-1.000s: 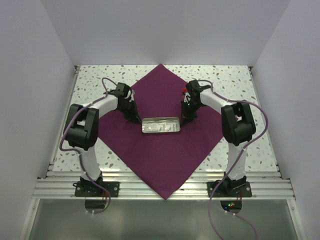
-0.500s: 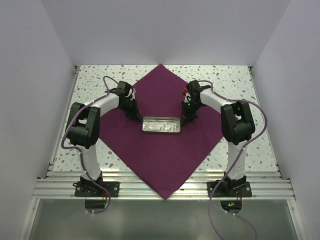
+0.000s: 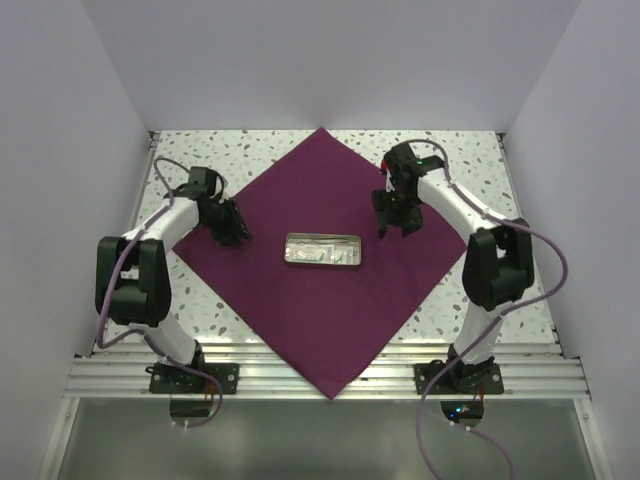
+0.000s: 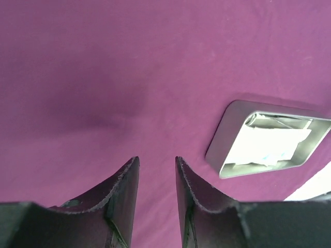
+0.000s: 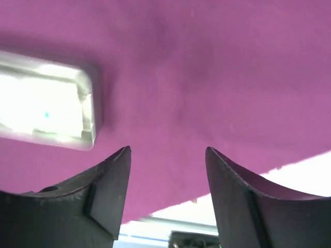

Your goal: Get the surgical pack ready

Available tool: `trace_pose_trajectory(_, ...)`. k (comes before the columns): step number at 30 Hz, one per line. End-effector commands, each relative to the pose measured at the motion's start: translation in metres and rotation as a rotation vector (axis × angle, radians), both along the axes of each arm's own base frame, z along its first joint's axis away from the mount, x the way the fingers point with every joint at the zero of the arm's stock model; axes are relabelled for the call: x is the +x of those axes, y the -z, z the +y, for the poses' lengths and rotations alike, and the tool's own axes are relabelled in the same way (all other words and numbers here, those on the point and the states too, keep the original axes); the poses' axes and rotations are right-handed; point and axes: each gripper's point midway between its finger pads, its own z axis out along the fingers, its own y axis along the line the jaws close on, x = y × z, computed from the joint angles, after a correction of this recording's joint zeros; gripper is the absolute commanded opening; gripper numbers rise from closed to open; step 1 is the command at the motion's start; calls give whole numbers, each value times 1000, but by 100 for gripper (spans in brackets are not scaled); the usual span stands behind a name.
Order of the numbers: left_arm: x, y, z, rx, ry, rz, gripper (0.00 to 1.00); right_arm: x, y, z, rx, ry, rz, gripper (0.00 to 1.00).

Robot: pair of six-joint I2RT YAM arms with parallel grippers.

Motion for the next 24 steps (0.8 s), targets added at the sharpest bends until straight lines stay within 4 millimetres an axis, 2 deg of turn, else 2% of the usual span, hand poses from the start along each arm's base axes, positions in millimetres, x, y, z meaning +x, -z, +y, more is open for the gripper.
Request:
trace_pose_trajectory(1, -12, -28, 11, 17, 38, -84, 38, -49, -61, 1, 49, -88, -53, 65)
trace_pose_trajectory(2, -16, -32, 8, 2, 46, -96, 39, -63, -63, 10, 109, -99, -21, 66)
trace_pose_trajectory(3, -24, -37, 6, -14, 45, -108, 39, -89, -53, 15, 162, -84, 55, 66)
trace_pose_trajectory(4, -28, -41, 2, -42, 52, -114, 39, -106, -52, 23, 228, -79, 93, 66)
trace_pose_trajectory(5, -31, -44, 1, -53, 52, -124, 39, -135, -53, 37, 363, -84, 140, 68)
trace_pose_trajectory(7, -40, -50, -2, -74, 46, -133, 40, -156, -53, 44, 439, -36, 167, 70)
trace_pose_trajectory(8, -42, -52, -3, -84, 48, -135, 40, -168, -60, 44, 470, -37, 147, 70)
trace_pose_trajectory(9, -45, -54, -5, -99, 47, -135, 40, -188, -51, 44, 491, -11, 213, 72)
trace_pose_trajectory(11, -49, -56, -7, -114, 48, -131, 40, -208, -48, 48, 535, -7, 249, 72)
trace_pose_trajectory(12, -50, -58, -8, -123, 44, -131, 40, -231, -43, 52, 591, 22, 331, 72)
trace_pose_trajectory(14, -52, -60, -10, -130, 45, -132, 40, -248, -35, 57, 637, 31, 378, 72)
trace_pose_trajectory(15, -53, -62, -11, -134, 42, -135, 40, -265, -24, 53, 634, 76, 428, 72)
trace_pose_trajectory(18, -54, -66, -12, -146, 40, -136, 39, -282, -16, 58, 690, 131, 467, 72)
trace_pose_trajectory(19, -56, -66, -12, -144, 40, -127, 39, -281, -15, 63, 719, 126, 453, 72)
trace_pose_trajectory(20, -55, -69, -12, -141, 44, -135, 39, -288, -5, 62, 709, 192, 493, 71)
trace_pose_trajectory(24, -56, -75, -9, -124, 45, -144, 39, -295, 14, 68, 704, 254, 512, 68)
